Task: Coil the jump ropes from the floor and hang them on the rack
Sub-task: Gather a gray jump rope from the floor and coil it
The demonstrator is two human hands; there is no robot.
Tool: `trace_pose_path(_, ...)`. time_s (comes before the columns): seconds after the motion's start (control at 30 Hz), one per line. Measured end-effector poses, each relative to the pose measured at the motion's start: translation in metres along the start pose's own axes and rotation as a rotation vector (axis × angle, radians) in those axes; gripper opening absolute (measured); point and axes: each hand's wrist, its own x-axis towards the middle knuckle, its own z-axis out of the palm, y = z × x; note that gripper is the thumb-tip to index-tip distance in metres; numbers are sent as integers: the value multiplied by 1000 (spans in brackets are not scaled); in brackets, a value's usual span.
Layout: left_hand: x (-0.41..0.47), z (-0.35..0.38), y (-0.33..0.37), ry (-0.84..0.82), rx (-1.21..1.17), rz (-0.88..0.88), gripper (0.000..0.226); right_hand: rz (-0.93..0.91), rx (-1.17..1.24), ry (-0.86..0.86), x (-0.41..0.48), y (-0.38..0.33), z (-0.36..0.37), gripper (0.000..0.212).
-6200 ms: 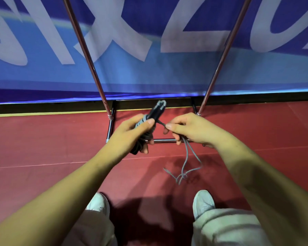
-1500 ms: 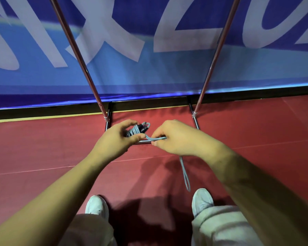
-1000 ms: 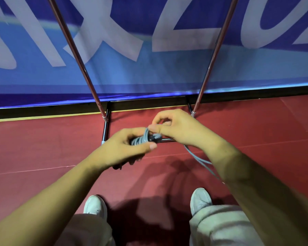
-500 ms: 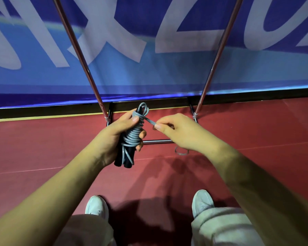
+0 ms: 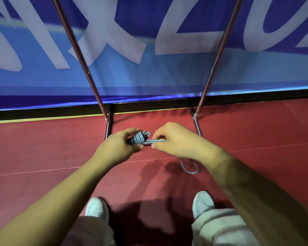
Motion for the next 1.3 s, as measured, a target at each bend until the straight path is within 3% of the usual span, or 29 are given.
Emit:
trace_pose_path(0.1,-4,-6,-2,-305,193,107,58,-34,44,-28,-3,2,4,8)
trace_pose_path(0.2,-15,-5,3,-523,98,221,50,-11,132,20,-4,5,5,3)
trace_pose_path(0.27,-21,-1,13,-527,-106,224,39,39,239,94,-3,9,1,10)
trace_pose_path(0.33,-23,0,20,-492,-262,218,43,86,362,148,-2,13,-3,17)
trace_pose_path(0.47,-23,-1,22,-432,-490,184,52,140,454,90,0,11,-3,11)
trace_pose_path(0.53,-22,-1,25,-387,-609,154,51,187,502,67,1,9,-1,19)
trace_pose_path(0.67,-16,-3,30,-282,-933,20,51,202,474,16,-1,10,1,29)
trace_pose_path(0.9,-17,-10,32,-378,-1340,36,45,154,422,-95,0,13,2,12)
trace_pose_path(1.03,-12,-18,29,-391,-1529,8,28,129,337,-56,-1,11,2,18)
trace_pose_path(1.2,-8,-12,24,-152,-1161,-125,28,43,181,-43,-2,5,0,11)
trace_pose_path(1.3,-8,-5,18,72,-637,-31,37,15,102,-100,-2,4,0,10)
